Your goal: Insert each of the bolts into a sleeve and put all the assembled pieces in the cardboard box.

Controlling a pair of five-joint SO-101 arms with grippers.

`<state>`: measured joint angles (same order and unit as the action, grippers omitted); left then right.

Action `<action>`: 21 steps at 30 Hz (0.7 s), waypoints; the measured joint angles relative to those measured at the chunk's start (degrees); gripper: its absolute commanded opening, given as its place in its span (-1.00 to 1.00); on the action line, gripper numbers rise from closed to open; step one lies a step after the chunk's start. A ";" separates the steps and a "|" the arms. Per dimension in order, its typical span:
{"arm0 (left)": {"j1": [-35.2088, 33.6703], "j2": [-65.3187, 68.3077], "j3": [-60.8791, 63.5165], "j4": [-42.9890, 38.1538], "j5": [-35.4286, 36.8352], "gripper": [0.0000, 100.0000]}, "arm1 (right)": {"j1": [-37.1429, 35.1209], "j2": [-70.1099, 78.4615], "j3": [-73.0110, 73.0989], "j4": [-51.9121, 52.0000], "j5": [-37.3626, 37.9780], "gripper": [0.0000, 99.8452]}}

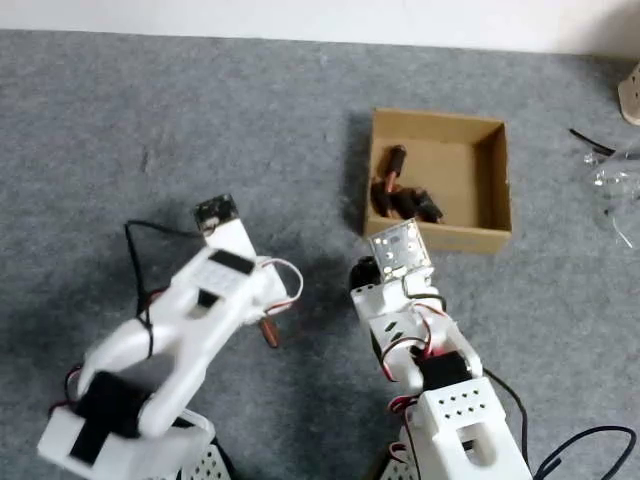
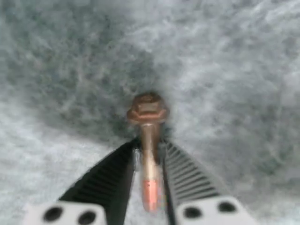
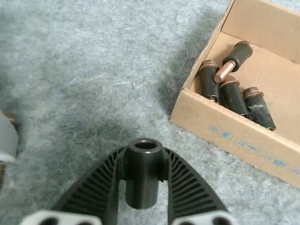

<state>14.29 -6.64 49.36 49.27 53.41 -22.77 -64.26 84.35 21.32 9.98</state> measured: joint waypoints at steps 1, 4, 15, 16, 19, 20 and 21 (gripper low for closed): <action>0.00 1.14 -1.32 1.14 0.00 -0.99 | 0.00 0.00 0.00 0.00 0.00 -0.99; 0.00 2.64 -2.99 2.64 -0.09 -0.99 | 0.00 0.00 0.00 0.00 0.00 -0.99; -5.80 -1.41 -0.53 -0.44 -5.36 -0.99 | 0.00 0.00 0.00 0.00 0.00 -0.99; -6.95 -2.81 0.88 -2.37 -5.71 -0.99 | 0.00 0.00 0.00 0.00 0.00 -0.99; -10.02 -8.26 5.45 -8.18 -5.80 -0.99 | -0.18 0.00 0.00 0.00 0.00 -0.99; -10.90 -10.73 7.03 -9.85 -5.80 -0.99 | -0.70 0.00 0.00 0.00 0.00 -0.99; -11.43 -13.36 8.44 -11.25 -5.80 -0.99 | -1.67 0.00 0.18 0.00 0.00 -0.99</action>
<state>2.86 -20.00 57.80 38.02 47.60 -24.44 -64.26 84.53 21.32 9.98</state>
